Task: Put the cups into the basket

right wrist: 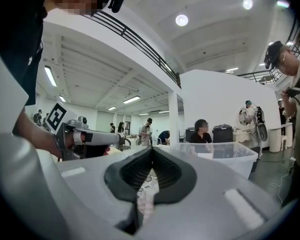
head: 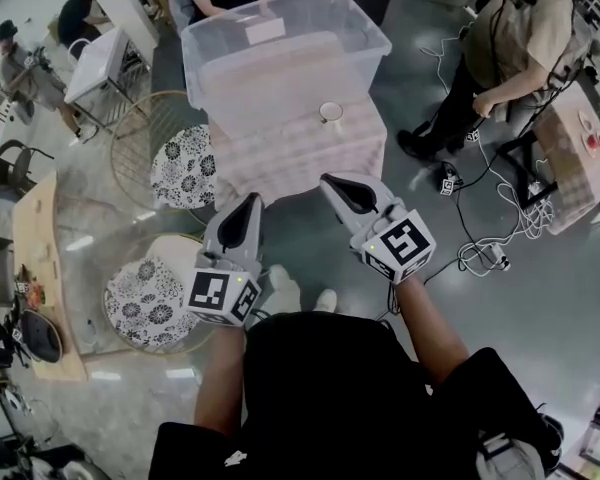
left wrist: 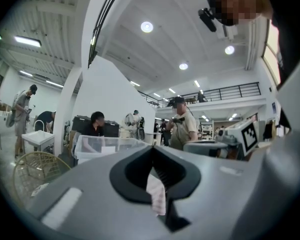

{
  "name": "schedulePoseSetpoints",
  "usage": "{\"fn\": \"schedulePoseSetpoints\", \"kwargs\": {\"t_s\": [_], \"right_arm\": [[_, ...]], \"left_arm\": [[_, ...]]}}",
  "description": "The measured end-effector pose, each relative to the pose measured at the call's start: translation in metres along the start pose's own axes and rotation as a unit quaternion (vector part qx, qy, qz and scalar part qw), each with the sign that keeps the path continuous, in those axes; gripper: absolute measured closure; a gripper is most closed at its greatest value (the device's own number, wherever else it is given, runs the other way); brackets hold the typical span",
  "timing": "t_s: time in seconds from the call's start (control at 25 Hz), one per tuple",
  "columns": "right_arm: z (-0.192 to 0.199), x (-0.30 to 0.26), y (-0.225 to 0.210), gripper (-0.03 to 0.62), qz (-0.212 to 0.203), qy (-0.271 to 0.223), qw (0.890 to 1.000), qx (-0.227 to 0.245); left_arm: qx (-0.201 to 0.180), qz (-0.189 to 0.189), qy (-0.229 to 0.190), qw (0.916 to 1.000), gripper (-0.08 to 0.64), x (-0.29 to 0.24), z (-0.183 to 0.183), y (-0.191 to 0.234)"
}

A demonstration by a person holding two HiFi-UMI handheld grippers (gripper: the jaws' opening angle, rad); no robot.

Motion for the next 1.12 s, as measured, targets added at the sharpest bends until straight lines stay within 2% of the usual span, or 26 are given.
{"fn": "schedulePoseSetpoints", "kwargs": {"t_s": [0.68,1.12], "right_arm": [[0.005,-0.031,-0.026,0.591,0.005,0.008,1.000,-0.004],[0.007,-0.089,-0.044,0.591,0.002,0.021,1.000,-0.006]], "left_arm": [[0.002,-0.001,0.005,1.0000,0.552,-0.031,0.004,0.028],[0.020,-0.008,0.004,0.9998,0.552,-0.060,0.005,0.082]]}}
Point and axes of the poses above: the fingertips, and each gripper's own axes: x backward along the fingers, y to its left, z out of its underside, the point moved 5 cm from there along x, backward along the fingers, and after that the axes turned 5 degrees about -x, right-handed, at the moved point
